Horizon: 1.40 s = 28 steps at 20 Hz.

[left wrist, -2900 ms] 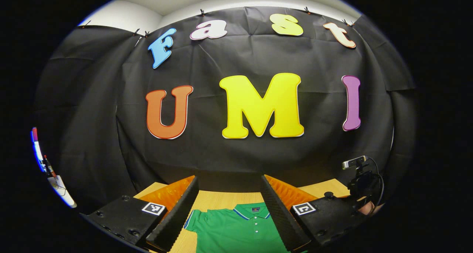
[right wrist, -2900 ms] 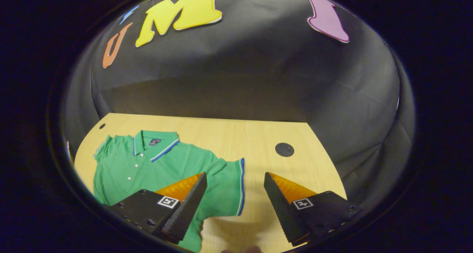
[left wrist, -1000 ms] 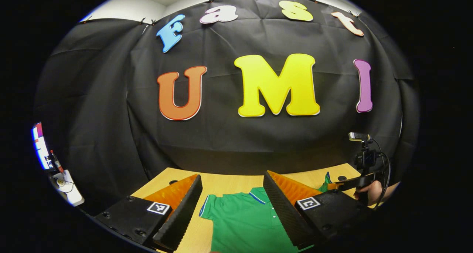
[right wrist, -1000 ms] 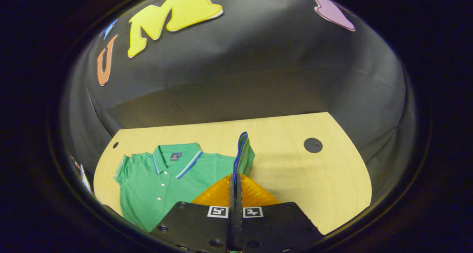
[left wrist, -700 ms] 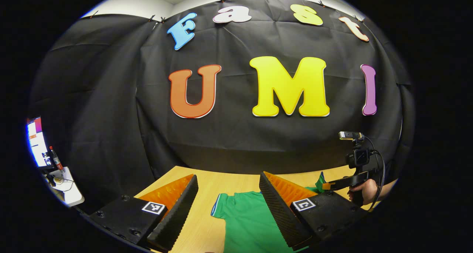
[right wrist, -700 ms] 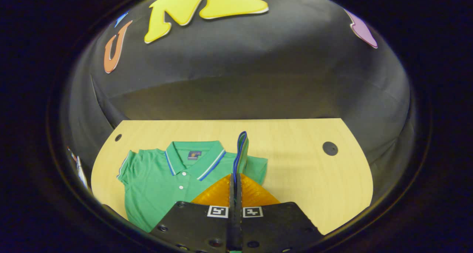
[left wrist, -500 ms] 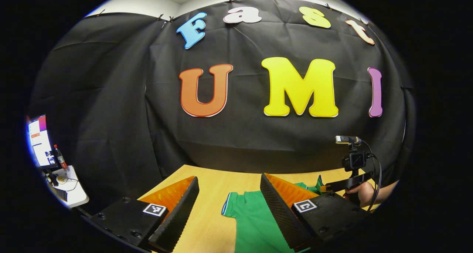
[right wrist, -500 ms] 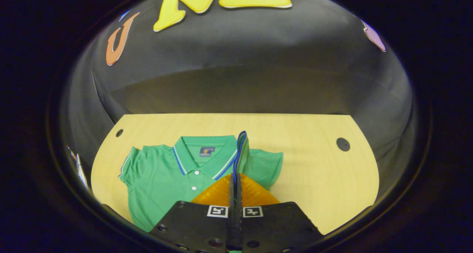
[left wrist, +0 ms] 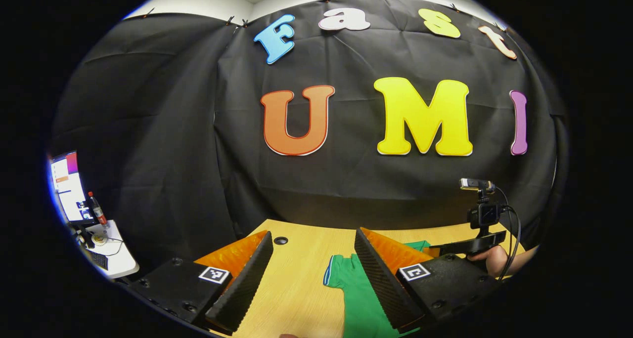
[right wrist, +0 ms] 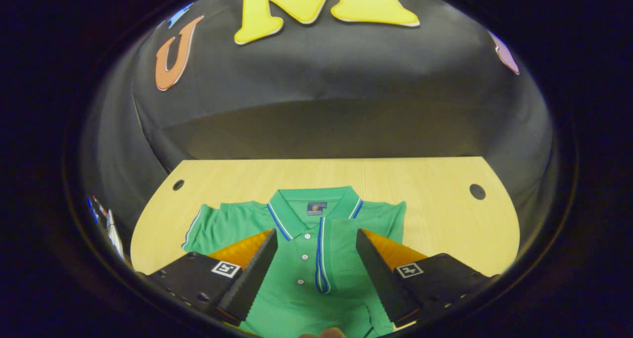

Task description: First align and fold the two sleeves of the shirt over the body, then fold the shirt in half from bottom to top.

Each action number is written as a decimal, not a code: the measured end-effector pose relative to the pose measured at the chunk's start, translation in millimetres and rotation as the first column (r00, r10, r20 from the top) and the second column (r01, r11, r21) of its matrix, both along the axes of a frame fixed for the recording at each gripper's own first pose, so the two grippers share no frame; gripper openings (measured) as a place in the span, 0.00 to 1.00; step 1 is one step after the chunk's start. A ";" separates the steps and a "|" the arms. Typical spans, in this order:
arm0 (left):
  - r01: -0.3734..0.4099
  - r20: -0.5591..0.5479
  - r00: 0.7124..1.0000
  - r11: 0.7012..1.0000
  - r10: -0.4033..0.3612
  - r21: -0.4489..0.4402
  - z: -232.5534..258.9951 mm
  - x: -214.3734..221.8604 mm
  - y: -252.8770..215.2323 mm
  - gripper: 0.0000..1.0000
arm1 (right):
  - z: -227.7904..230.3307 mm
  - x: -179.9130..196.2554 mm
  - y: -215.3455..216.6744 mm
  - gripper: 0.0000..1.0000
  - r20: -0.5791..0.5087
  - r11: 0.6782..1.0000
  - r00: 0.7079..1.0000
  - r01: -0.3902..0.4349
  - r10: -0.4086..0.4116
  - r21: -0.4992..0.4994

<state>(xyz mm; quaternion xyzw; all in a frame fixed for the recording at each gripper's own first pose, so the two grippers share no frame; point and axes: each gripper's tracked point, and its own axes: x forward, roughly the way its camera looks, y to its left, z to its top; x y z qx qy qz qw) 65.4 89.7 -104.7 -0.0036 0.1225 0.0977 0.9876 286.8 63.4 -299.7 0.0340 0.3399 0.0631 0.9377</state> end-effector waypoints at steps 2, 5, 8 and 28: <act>0.032 0.005 0.999 0.999 -0.032 -0.021 -5.3 6.9 -1.5 1.00 | 19.2 -14.7 -2.2 0.96 0.025 1.000 1.000 0.006 -0.006 0.001; 0.111 -0.017 0.993 0.990 -0.113 -0.082 -27.2 26.1 -5.2 1.00 | 45.8 -57.2 0.8 0.96 0.052 1.000 0.998 -0.027 0.026 0.011; 0.183 -0.057 0.979 0.972 -0.193 -0.147 -64.8 50.6 -3.6 1.00 | 79.1 -104.6 -5.0 0.96 0.101 0.997 0.992 -0.072 0.075 -0.031; 0.172 -0.405 0.876 0.955 -0.260 -0.242 -312.9 144.0 7.7 1.00 | 162.0 -201.6 -65.8 0.97 0.187 0.985 0.982 0.025 0.007 -0.168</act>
